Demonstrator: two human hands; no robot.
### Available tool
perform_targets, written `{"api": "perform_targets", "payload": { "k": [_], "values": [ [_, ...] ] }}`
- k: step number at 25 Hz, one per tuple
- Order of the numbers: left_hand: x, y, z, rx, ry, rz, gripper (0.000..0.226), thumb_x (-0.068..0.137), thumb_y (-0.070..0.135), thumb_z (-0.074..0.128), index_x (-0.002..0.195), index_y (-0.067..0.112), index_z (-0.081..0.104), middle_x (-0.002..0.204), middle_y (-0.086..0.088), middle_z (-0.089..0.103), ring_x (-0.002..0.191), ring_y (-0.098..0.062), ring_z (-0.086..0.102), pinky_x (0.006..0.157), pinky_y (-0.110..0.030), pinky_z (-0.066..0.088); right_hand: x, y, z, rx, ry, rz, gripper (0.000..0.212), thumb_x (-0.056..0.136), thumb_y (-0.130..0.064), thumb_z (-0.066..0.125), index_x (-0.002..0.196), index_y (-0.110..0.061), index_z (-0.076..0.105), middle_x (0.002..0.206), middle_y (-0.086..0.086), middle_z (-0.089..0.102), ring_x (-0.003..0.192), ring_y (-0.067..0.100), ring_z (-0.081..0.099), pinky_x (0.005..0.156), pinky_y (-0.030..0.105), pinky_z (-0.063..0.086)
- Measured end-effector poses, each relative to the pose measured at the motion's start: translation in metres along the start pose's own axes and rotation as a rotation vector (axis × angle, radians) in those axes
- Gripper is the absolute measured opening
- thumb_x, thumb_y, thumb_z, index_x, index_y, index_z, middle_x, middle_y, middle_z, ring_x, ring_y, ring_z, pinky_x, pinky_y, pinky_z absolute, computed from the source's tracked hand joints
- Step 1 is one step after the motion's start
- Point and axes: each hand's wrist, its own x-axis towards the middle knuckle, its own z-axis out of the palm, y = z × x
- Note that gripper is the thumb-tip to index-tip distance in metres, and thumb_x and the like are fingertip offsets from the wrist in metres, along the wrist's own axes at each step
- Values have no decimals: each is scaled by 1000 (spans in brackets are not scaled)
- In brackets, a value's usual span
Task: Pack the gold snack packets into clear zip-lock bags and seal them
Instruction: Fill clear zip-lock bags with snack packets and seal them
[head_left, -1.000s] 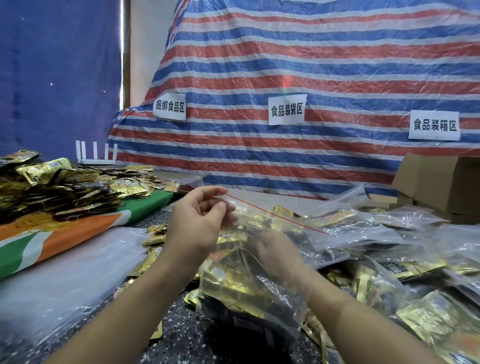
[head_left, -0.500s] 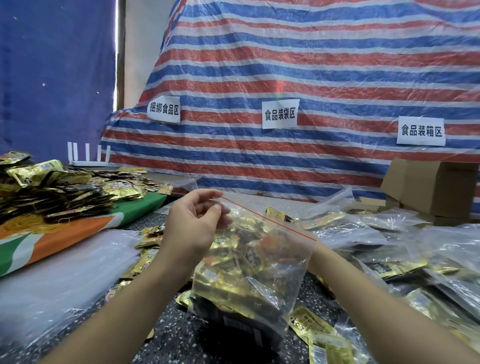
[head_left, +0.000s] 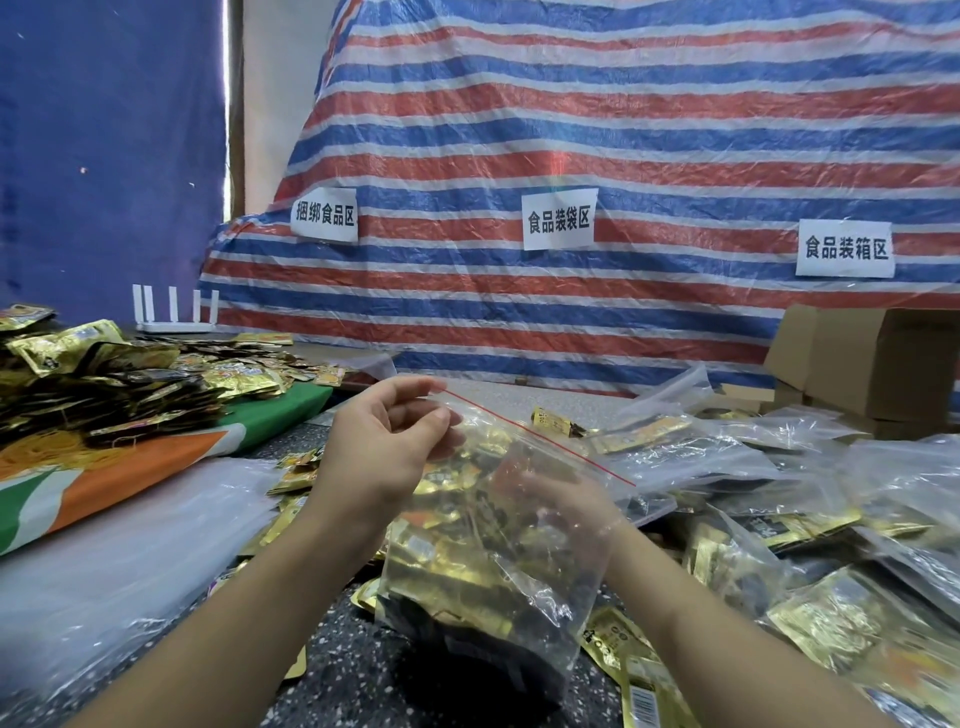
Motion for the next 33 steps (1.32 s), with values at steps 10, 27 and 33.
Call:
{"api": "perform_targets", "payload": {
  "k": [10,27,33],
  "values": [
    [1,1,-3,-27,2,-3,22,88,-6,64,101,12,67,74,-2,72,69,-17,72,64,-20,56,-13,-32,7,121,-32,-179,43,94,-30,64,119,5,63,112,25,69,99,37,70,65,38,60],
    [0,11,4,-52,39,17,23,87,-7,63,100,12,66,80,-7,73,70,-17,73,61,-19,55,-98,-153,-32,390,-141,-531,50,87,-39,61,119,0,57,105,17,74,94,28,73,70,38,60],
    [1,9,2,-56,46,27,21,87,-7,65,102,8,66,80,-8,73,71,-19,73,62,-20,56,-101,-142,-30,141,-191,-542,54,86,-40,62,124,-3,58,112,17,72,103,32,71,73,43,60]
  ]
}}
